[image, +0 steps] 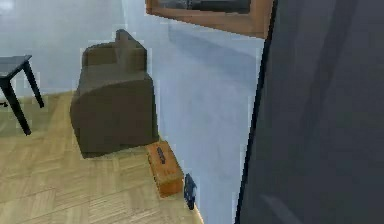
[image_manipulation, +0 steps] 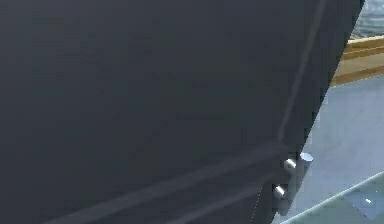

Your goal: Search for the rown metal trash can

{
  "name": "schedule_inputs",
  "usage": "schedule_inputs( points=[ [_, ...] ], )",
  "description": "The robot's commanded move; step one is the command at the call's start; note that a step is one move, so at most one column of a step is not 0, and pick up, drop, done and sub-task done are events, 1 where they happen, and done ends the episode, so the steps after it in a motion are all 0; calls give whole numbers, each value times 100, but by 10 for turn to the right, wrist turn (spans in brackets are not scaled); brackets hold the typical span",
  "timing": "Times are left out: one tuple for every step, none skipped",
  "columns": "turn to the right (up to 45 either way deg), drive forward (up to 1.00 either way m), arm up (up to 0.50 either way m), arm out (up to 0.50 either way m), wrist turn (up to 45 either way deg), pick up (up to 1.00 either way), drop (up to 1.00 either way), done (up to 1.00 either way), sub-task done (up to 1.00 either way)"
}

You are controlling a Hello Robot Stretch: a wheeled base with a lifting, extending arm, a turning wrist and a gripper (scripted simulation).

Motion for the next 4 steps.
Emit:
schedule_inputs(
  points=[
    [-300,0,0,0,0,0,0,0,0],
    [0,5,0,0,0,0,0,0,0],
    [60,0,0,0,0,0,0,0,0],
    [0,45,0,0,0,0,0,0,0]
  ],
)
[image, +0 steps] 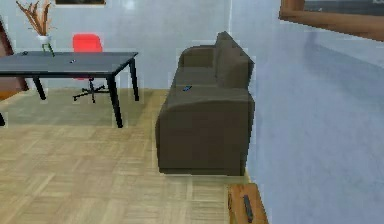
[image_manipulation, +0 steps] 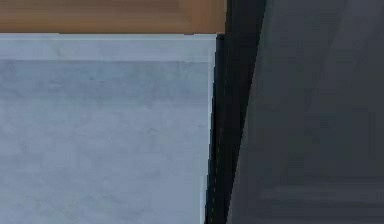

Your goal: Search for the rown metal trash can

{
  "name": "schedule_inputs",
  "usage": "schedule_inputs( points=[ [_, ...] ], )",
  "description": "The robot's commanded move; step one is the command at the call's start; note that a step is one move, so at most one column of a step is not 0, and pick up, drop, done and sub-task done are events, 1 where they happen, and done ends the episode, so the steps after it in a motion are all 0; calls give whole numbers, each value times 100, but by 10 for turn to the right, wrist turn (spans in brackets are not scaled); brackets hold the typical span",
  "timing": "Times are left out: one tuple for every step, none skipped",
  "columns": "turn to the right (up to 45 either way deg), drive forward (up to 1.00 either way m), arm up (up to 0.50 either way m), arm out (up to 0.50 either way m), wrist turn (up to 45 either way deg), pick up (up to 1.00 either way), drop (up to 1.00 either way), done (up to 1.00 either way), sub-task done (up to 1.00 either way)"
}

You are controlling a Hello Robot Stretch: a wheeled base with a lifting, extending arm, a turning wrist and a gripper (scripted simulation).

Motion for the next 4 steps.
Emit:
schedule_inputs(
  points=[
    [-450,0,0,0,0,0,0,0,0],
    [-90,0,0,0,0,0,0,0,0],
    [0,100,0,0,0,0,0,0,0],
    [0,100,0,0,0,0,0,0,0]
  ],
)
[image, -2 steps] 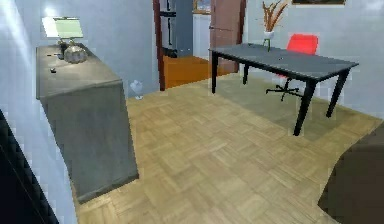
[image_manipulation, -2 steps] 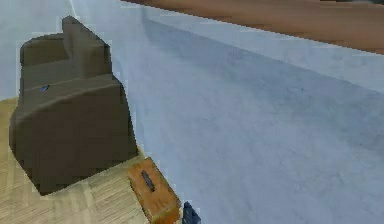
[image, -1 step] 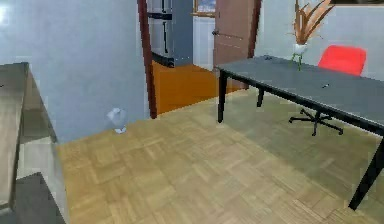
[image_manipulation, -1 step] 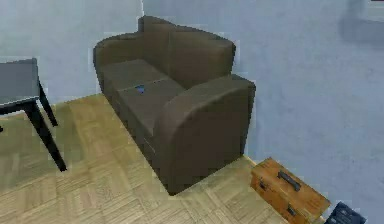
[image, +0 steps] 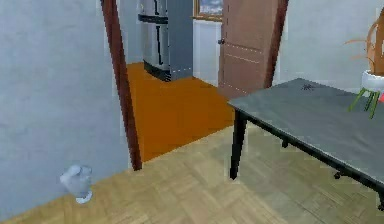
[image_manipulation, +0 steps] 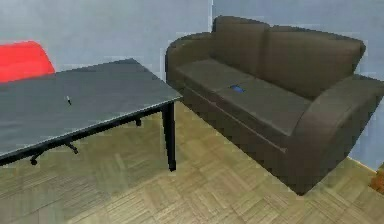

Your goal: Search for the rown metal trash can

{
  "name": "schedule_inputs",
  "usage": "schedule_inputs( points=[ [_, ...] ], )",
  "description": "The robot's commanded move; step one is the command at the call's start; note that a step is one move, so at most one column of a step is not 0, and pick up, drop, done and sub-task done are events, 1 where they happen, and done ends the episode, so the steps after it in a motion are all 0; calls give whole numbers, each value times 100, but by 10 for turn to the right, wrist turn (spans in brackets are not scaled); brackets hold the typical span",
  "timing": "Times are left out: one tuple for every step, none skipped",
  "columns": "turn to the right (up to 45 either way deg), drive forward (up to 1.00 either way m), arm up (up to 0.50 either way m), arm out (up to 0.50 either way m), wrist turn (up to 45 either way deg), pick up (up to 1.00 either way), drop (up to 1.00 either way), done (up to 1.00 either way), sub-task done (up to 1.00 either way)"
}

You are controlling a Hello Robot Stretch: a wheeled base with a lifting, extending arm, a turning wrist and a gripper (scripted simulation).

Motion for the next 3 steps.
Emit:
schedule_inputs(
  points=[
    [0,100,0,0,0,0,0,0,0],
    [-60,0,0,0,0,0,0,0,0],
    [0,55,0,0,0,0,0,0,0]
  ],
)
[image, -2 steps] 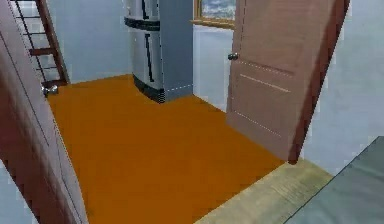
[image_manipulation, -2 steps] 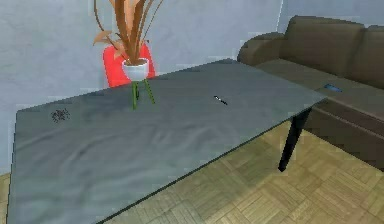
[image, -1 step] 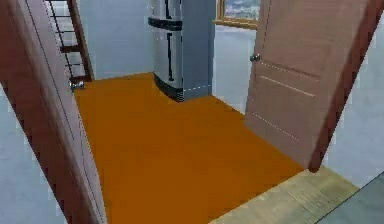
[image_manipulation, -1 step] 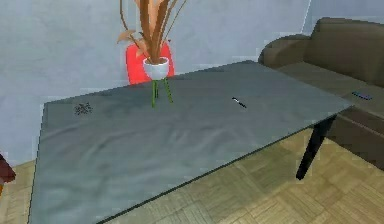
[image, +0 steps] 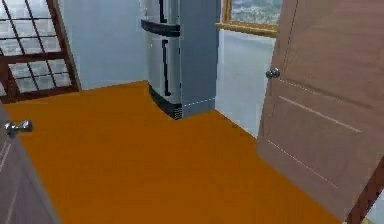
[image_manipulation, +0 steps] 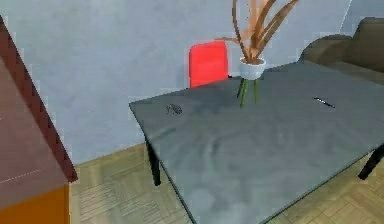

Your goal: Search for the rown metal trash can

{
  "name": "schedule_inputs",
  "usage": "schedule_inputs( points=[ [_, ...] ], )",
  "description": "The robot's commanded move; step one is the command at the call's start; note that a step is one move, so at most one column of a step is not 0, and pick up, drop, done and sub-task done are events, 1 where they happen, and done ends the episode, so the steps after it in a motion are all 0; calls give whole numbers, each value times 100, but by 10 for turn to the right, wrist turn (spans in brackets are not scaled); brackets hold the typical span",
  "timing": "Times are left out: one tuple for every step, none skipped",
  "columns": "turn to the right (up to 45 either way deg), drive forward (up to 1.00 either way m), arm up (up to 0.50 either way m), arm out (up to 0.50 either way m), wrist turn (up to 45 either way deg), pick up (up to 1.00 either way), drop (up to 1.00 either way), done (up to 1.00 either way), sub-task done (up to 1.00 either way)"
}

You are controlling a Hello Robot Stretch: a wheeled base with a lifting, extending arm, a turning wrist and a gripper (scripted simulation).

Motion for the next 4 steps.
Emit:
schedule_inputs(
  points=[
    [-180,0,0,0,0,0,0,0,0],
    [0,100,0,0,0,0,0,0,0],
    [0,100,0,0,0,0,0,0,0],
    [0,100,0,0,0,0,0,0,0]
  ],
)
